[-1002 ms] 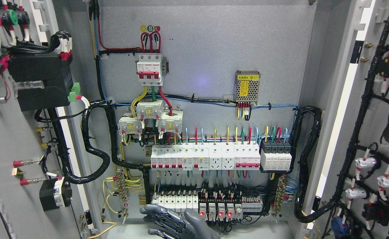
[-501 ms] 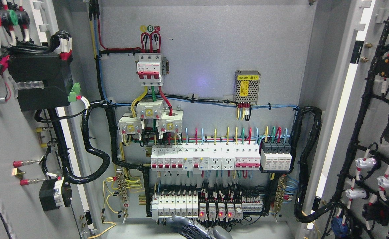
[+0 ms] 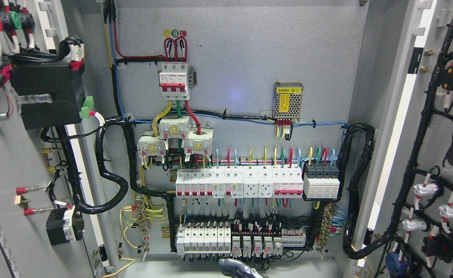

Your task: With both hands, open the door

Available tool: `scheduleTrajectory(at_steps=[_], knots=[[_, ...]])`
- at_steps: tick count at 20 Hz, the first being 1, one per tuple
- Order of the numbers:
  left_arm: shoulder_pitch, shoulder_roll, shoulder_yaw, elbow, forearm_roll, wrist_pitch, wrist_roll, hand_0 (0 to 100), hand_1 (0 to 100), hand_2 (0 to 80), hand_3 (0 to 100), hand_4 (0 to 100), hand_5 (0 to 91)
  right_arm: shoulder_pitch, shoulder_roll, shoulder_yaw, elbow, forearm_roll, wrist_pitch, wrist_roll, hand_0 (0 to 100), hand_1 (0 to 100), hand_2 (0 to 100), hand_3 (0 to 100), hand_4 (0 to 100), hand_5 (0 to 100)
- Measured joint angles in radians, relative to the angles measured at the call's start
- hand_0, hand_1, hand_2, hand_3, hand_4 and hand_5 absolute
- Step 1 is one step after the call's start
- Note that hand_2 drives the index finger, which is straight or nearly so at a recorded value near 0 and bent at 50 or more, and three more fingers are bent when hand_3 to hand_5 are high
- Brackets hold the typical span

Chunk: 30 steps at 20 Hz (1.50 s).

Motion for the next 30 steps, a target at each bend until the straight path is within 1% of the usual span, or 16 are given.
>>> scheduleTrajectory(at_steps=[3, 7, 14, 17, 20, 26, 30], knots=[[-0.041, 0.007, -0.003, -0.040, 0.000, -0.034, 0.001, 0, 0, 0.0, 0, 0, 0.0, 0.040, -0.011, -0.029, -0.022, 0.002, -0.045, 0.000, 0, 0, 0, 0, 0, 0], [-0.096, 0.013, -0.005, -0.084, -0.001, -0.110, 0.003, 0, 0, 0.0, 0, 0, 0.0, 0.092, -0.032, -0.073, -0.046, 0.003, -0.122, 0.000, 0, 0, 0, 0, 0, 0], [-0.164, 0.000, -0.009, -0.140, -0.001, -0.148, 0.004, 0, 0, 0.0, 0, 0, 0.0, 0.185, -0.065, -0.152, -0.093, 0.002, -0.238, -0.002, 0, 0, 0, 0, 0, 0], [-0.184, -0.016, -0.009, -0.159, -0.001, -0.193, 0.004, 0, 0, 0.0, 0, 0, 0.0, 0.220, -0.075, -0.188, -0.108, 0.000, -0.276, -0.003, 0, 0, 0, 0, 0, 0], [-0.201, -0.038, -0.010, -0.174, -0.001, -0.221, 0.004, 0, 0, 0.0, 0, 0, 0.0, 0.246, -0.082, -0.227, -0.120, -0.005, -0.291, -0.003, 0, 0, 0, 0, 0, 0], [-0.238, -0.096, -0.008, -0.193, -0.002, -0.237, 0.005, 0, 0, 0.0, 0, 0, 0.0, 0.281, -0.087, -0.312, -0.133, -0.016, -0.301, 0.001, 0, 0, 0, 0, 0, 0], [-0.258, -0.133, -0.003, -0.201, -0.003, -0.244, 0.007, 0, 0, 0.0, 0, 0, 0.0, 0.295, -0.090, -0.368, -0.141, -0.087, -0.301, 0.002, 0, 0, 0, 0, 0, 0]])
